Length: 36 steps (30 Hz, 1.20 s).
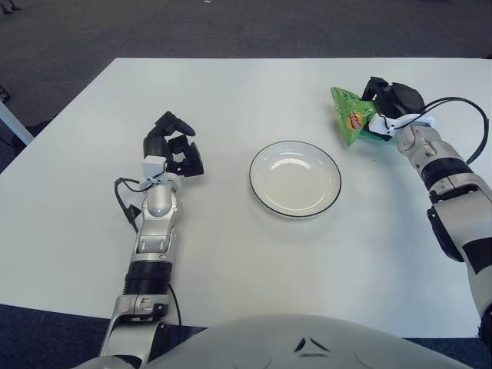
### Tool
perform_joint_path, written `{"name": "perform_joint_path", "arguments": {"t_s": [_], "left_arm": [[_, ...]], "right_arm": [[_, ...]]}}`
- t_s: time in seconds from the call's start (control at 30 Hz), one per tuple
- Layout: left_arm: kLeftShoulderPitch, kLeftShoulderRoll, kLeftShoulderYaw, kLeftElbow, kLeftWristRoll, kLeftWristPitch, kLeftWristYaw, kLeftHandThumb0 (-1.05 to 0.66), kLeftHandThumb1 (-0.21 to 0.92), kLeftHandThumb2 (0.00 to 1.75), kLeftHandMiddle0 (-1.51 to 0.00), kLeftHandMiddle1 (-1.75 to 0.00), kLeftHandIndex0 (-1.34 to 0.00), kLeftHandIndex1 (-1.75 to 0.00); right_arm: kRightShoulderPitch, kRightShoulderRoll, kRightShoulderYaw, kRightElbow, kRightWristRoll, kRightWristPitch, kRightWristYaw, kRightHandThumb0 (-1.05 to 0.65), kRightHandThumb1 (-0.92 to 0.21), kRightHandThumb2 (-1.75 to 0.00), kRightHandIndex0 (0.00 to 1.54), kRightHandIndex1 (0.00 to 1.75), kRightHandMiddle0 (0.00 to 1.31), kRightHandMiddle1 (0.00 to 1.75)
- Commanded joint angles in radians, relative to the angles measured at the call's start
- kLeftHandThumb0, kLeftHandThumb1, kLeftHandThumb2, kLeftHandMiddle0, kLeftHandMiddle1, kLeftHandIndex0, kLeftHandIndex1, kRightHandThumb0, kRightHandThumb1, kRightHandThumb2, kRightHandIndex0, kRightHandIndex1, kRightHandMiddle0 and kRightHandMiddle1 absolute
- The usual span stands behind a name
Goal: Put the snack into the plate.
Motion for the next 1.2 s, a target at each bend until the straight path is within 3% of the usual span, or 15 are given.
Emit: {"name": "perform_joint_path", "arguments": {"t_s": [0.0, 0.33, 0.57, 0.83, 1.17], "left_arm": [[0.154, -0.078, -0.017, 0.098, -0.003, -0.004, 0.004, -0.62, 0.02, 1.68, -1.30, -1.75, -0.87, -1.75], [0.147, -0.077, -0.018, 0.104, 0.000, 0.002, 0.005, -0.62, 0.02, 1.68, -1.30, -1.75, -0.86, -1.75], [0.139, -0.079, -0.014, 0.117, -0.004, 0.001, 0.007, -0.62, 0.02, 1.68, -1.30, -1.75, -0.86, -1.75], [0.136, -0.079, -0.013, 0.119, 0.000, 0.005, 0.011, -0.62, 0.02, 1.68, -1.30, -1.75, -0.86, -1.75], [0.124, -0.067, -0.012, 0.153, -0.010, -0.019, -0.016, -0.61, 0.03, 1.67, -1.30, -1.75, -0.86, -1.75]], "right_arm": [[0.034, -0.008, -0.066, -0.166, 0.062, 0.028, 0.064, 0.00, -0.08, -1.59, 0.77, 1.73, 0.57, 1.75], [0.068, -0.005, -0.158, -0.403, 0.116, 0.087, 0.158, 0.00, -0.05, -1.61, 0.81, 1.70, 0.59, 1.75], [0.097, 0.003, -0.206, -0.565, 0.136, 0.073, 0.187, 0.00, 0.00, -1.66, 0.86, 1.68, 0.63, 1.75], [0.061, 0.011, -0.215, -0.642, 0.139, 0.023, 0.233, 0.00, 0.04, -1.71, 0.88, 1.71, 0.66, 1.75], [0.096, 0.047, -0.232, -0.755, 0.214, -0.079, 0.308, 0.00, 0.07, -1.75, 0.87, 1.75, 0.72, 1.71]]}}
